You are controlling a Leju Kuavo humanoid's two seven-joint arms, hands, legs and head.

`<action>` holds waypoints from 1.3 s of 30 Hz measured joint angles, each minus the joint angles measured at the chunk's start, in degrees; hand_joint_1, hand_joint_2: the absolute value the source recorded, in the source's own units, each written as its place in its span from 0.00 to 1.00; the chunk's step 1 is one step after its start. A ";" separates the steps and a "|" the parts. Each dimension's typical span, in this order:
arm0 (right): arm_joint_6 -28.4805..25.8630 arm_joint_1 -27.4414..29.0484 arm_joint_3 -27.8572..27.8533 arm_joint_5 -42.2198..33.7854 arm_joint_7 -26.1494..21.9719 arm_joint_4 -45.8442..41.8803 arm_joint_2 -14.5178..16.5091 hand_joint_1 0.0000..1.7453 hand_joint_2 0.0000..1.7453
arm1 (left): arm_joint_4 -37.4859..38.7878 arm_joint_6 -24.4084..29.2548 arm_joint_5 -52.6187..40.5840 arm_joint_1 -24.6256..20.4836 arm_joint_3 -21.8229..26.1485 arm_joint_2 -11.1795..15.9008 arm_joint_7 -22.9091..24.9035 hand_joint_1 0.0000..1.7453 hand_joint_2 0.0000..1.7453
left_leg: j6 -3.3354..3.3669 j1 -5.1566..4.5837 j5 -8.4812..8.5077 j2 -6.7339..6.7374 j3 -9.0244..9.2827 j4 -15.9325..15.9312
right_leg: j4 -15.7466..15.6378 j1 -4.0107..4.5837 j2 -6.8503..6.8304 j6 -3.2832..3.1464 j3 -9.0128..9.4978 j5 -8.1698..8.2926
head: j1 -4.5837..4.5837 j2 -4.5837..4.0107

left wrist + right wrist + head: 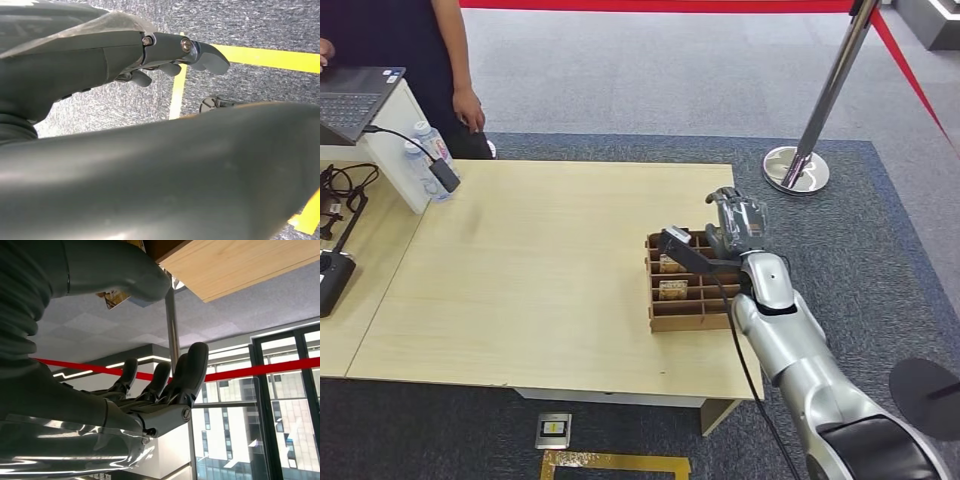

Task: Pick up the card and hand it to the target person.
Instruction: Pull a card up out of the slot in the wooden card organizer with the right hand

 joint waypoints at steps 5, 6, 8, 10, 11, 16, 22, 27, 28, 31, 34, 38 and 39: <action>-0.38 0.23 -0.37 0.01 0.22 0.51 -0.34 0.51 1.00 | 0.01 0.02 -0.05 0.05 -0.03 -0.02 -0.02 0.00 0.00 | 0.00 0.01 0.00 -0.01 0.00 0.00 | -0.01 0.00 0.00 0.00 0.01 0.01 | 0.00 0.00; -0.45 0.35 -0.45 -0.01 0.24 0.52 -0.44 0.50 1.00 | 0.01 0.01 -0.09 0.07 -0.06 -0.01 -0.03 0.00 0.00 | 0.00 0.00 0.00 -0.01 0.01 -0.01 | -0.01 0.00 -0.01 0.00 0.02 0.00 | 0.00 0.00; -0.56 0.61 -0.68 -0.10 0.26 0.45 -0.63 0.51 1.00 | 0.02 -0.03 -0.18 0.10 -0.15 0.00 -0.05 0.00 0.00 | 0.00 0.01 0.00 -0.02 0.01 -0.01 | -0.02 0.01 -0.01 0.00 0.02 0.00 | 0.00 0.00; -0.49 0.89 -0.92 -0.16 0.33 0.29 -0.83 0.49 1.00 | 0.01 -0.07 -0.29 0.11 -0.26 0.01 -0.07 0.00 0.00 | 0.00 0.01 0.01 -0.03 0.01 -0.02 | -0.03 0.01 -0.02 0.00 0.03 0.01 | 0.00 0.00; -0.41 1.08 -1.07 -0.17 0.38 0.11 -0.93 0.48 1.00 | 0.01 -0.12 -0.40 0.12 -0.37 0.03 -0.08 0.00 0.00 | 0.00 0.01 0.00 -0.03 0.02 -0.02 | -0.03 0.01 -0.03 0.00 0.03 0.00 | 0.00 0.00; -0.19 2.05 -1.67 -0.04 0.73 -0.61 -1.44 0.46 1.00 | 0.04 -0.36 -0.87 0.11 -0.87 0.09 0.12 0.00 0.00 | 0.00 0.01 0.01 -0.04 0.00 -0.02 | -0.03 0.01 -0.03 0.00 0.02 0.00 | 0.00 0.00; -0.13 2.51 -2.04 0.18 1.03 -0.66 -1.49 0.57 1.00 | 0.07 -0.30 -1.09 0.06 -1.07 0.03 0.42 0.00 0.00 | 0.00 0.00 0.01 -0.02 -0.02 -0.01 | -0.02 0.00 0.00 -0.01 -0.02 0.01 | 0.00 0.00; -0.15 2.81 -2.26 0.44 1.29 -0.39 -1.39 0.58 1.00 | 0.07 -0.08 -1.08 -0.02 -1.02 -0.16 0.72 0.00 0.00 | 0.00 0.00 0.00 -0.01 0.00 -0.01 | -0.02 0.00 -0.01 0.00 -0.01 0.00 | 0.00 0.00; -0.18 2.81 -2.31 0.52 1.28 -0.31 -1.37 0.58 1.00 | 0.07 -0.03 -1.06 -0.03 -0.99 -0.20 0.76 0.00 0.00 | 0.00 0.00 0.01 -0.01 -0.02 -0.01 | -0.02 0.01 0.00 0.00 -0.02 0.01 | 0.00 0.00; -0.32 2.69 -2.42 0.73 1.19 0.04 -1.27 0.57 1.00 | 0.06 0.11 -0.94 -0.06 -0.88 -0.33 0.71 0.00 0.00 | 0.00 0.00 0.01 0.00 -0.02 -0.01 | -0.01 0.00 0.01 0.00 -0.03 0.01 | 0.00 0.00; -0.63 2.33 -2.67 1.12 1.05 0.67 -1.08 0.54 1.00 | 0.07 0.28 -0.89 -0.12 -0.83 -0.42 0.54 0.00 0.00 | 0.00 0.00 0.01 0.01 -0.03 0.00 | -0.01 0.00 0.02 0.00 -0.04 0.01 | 0.00 0.00; -0.59 1.70 -2.90 1.40 0.90 1.16 -0.94 0.51 1.00 | 0.07 0.36 -0.84 -0.30 -0.80 -0.42 0.53 0.00 0.00 | 0.00 0.00 0.01 0.02 -0.03 0.00 | 0.00 0.00 0.03 -0.01 -0.05 0.01 | 0.00 0.00; -0.54 1.52 -2.93 1.46 0.86 1.24 -0.88 0.51 1.00 | 0.08 0.36 -0.83 -0.33 -0.78 -0.42 0.55 0.00 0.00 | 0.00 0.00 0.00 0.02 -0.03 0.00 | 0.00 0.00 0.02 0.00 -0.05 0.01 | 0.00 0.00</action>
